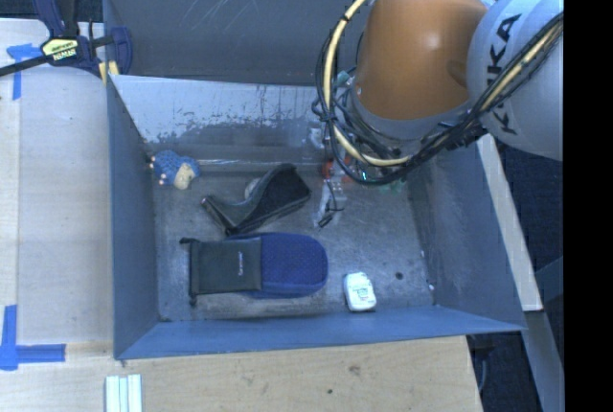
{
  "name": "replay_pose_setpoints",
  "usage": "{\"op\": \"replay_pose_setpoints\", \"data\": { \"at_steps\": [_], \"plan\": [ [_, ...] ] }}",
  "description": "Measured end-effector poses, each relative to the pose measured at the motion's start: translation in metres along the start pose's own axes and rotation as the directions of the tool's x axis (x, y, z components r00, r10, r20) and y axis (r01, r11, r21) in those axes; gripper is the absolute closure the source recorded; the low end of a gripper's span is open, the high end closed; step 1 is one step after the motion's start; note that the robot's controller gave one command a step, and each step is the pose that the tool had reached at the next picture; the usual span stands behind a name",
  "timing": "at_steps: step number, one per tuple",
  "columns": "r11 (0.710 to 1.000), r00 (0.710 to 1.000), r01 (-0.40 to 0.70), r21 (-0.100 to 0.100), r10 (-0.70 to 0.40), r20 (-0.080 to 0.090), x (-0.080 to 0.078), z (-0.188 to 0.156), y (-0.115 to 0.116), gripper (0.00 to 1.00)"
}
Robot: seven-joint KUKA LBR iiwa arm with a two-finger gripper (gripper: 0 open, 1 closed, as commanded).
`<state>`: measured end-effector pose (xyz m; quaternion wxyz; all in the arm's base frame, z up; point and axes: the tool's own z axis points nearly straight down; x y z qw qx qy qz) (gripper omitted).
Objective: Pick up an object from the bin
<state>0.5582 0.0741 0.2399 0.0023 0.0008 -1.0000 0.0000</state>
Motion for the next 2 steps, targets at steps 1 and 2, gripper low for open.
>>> {"op": "replay_pose_setpoints", "data": {
  "at_steps": [1, 2],
  "plan": [
    [0.925, 0.925, 0.379, 0.001, -0.379, 0.004, -0.015, 0.089, 0.060, 0.00],
    [0.986, 0.986, 0.165, 0.002, -0.165, 0.000, -0.029, 0.168, 0.059, 0.00]
  ]
}}
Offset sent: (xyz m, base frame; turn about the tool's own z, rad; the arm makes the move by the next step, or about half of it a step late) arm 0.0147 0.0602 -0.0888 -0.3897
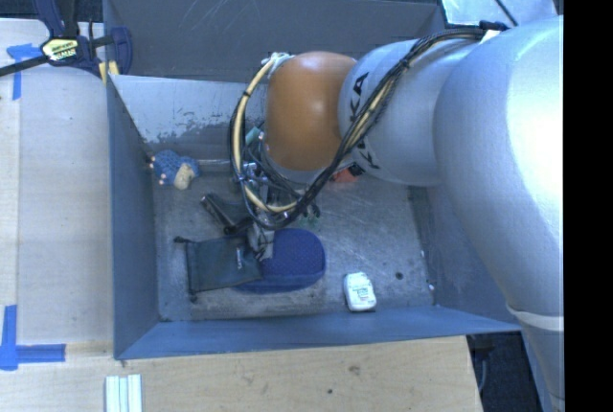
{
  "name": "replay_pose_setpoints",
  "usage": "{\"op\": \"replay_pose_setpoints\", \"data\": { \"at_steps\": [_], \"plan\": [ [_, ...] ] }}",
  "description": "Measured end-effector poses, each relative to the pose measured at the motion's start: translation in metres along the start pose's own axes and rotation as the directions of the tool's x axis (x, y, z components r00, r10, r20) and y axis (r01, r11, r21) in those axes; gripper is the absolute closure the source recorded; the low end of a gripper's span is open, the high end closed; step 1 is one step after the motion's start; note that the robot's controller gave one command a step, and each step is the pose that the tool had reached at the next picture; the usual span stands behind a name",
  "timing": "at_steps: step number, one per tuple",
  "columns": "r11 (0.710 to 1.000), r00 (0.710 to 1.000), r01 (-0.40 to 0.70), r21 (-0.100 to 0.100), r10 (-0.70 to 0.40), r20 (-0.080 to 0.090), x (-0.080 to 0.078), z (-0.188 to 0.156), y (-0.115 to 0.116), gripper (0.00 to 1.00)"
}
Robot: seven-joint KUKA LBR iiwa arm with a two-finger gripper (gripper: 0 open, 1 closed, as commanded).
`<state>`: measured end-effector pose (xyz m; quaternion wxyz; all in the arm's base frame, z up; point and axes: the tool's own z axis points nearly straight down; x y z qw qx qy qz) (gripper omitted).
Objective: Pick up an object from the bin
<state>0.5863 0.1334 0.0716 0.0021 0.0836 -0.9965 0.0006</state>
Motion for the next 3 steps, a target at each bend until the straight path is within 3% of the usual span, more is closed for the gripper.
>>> {"op": "replay_pose_setpoints", "data": {
  "at_steps": [1, 2, 3],
  "plan": [
    [1.000, 1.000, 0.002, -0.003, -0.002, 0.002, -0.001, -0.002, 0.002, 1.00],
    [0.997, 0.997, 0.081, 0.001, -0.081, 0.014, 0.023, -0.002, 0.068, 1.00],
    [0.992, 0.992, 0.125, 0.000, -0.125, 0.007, 0.052, -0.173, 0.063, 1.00]
  ]
}}
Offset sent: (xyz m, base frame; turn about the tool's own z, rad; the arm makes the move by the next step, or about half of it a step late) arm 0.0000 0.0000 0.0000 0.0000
